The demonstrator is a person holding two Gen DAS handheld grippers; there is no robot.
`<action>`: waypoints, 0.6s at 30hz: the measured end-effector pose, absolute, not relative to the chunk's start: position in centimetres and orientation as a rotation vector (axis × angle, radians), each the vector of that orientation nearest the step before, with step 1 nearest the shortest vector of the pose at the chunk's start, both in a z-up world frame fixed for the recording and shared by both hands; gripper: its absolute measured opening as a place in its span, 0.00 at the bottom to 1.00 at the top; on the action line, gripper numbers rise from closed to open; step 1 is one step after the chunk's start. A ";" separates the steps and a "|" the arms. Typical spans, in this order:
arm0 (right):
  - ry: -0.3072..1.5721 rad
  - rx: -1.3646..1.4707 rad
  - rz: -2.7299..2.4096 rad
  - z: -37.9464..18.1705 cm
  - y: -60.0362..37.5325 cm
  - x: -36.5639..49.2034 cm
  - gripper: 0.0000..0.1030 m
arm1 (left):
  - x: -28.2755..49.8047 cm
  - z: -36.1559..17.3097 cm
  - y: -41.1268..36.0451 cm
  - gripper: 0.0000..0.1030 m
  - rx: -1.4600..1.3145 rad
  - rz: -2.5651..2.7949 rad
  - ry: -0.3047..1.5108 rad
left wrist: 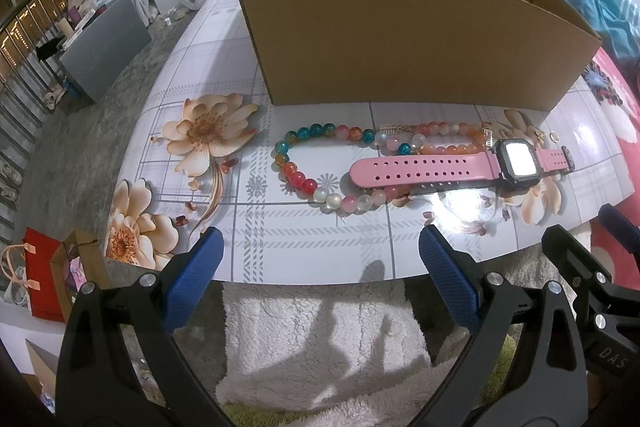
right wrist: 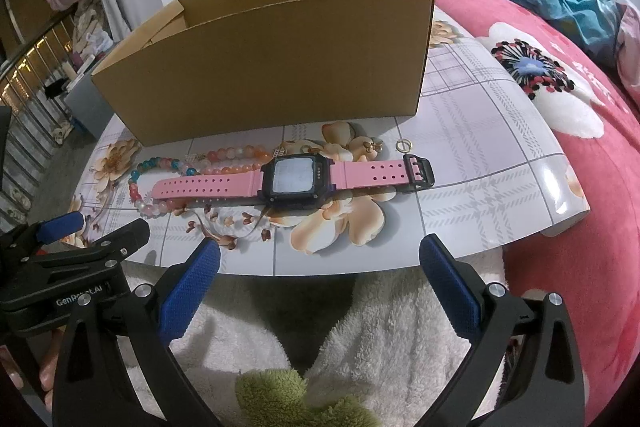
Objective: Organize jewelry
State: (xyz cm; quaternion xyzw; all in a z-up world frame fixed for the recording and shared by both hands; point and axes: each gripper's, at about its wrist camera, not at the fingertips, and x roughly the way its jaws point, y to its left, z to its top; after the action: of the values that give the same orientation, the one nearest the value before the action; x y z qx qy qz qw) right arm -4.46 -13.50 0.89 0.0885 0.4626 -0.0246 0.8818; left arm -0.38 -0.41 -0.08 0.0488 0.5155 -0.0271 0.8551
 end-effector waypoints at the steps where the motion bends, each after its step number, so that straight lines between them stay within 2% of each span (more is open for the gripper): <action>1: 0.963 0.184 -0.052 0.9 -13.5 -4.5 0.95 | -0.4 -0.1 -0.4 0.92 0.103 -0.057 1.084; 18: 0.955 0.186 -0.064 1.3 -13.8 -4.4 0.95 | -0.4 -0.1 -0.4 0.92 0.100 -0.058 1.086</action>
State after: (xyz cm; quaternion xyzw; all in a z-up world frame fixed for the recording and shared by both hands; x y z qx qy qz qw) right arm -4.45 -13.78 1.30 0.0893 0.4589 -0.0307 0.8834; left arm -0.41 -0.38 -0.08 0.0476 0.5162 -0.0278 0.8547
